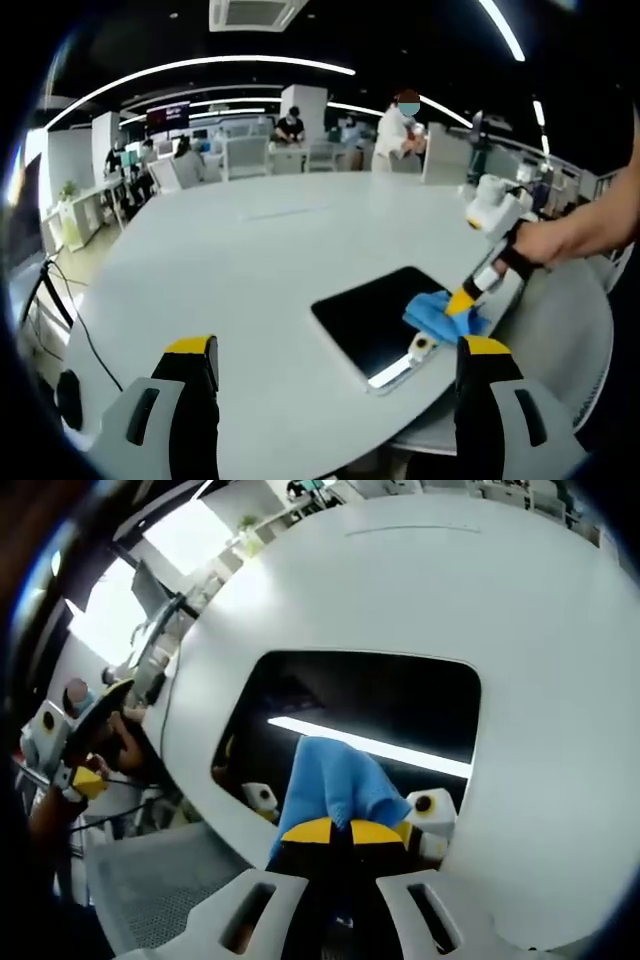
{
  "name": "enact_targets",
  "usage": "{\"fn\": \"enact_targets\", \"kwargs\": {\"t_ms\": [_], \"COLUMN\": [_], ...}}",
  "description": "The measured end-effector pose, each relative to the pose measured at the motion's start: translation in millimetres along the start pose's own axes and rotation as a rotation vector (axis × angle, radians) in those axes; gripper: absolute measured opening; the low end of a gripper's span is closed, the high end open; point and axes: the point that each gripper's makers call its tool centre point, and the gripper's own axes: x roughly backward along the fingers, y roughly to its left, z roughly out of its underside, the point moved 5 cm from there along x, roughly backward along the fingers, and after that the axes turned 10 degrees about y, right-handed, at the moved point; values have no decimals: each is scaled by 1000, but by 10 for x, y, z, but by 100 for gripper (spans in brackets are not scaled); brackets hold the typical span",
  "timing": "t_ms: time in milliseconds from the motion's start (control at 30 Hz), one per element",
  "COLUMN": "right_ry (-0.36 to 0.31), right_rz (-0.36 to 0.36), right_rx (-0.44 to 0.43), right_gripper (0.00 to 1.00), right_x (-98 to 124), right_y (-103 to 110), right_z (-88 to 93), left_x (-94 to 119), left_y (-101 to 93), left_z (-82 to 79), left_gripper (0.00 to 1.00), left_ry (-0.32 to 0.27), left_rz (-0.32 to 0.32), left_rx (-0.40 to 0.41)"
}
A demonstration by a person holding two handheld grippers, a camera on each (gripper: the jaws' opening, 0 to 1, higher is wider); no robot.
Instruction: Wipe the mirror surface with the cleaning cloth until all visible marks leave the cleaned area.
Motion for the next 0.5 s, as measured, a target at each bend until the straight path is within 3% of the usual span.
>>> {"fn": "enact_targets", "kwargs": {"t_ms": [500], "right_ry": [19], "right_rz": [-8], "right_rx": [5], "right_gripper": [0], "right_x": [38], "right_y": [-73], "right_z": [10], "left_x": [3], "left_y": [29], "left_z": [61], "left_gripper": [99], "left_ry": [7], "left_rz": [-12], "left_rx": [17]}}
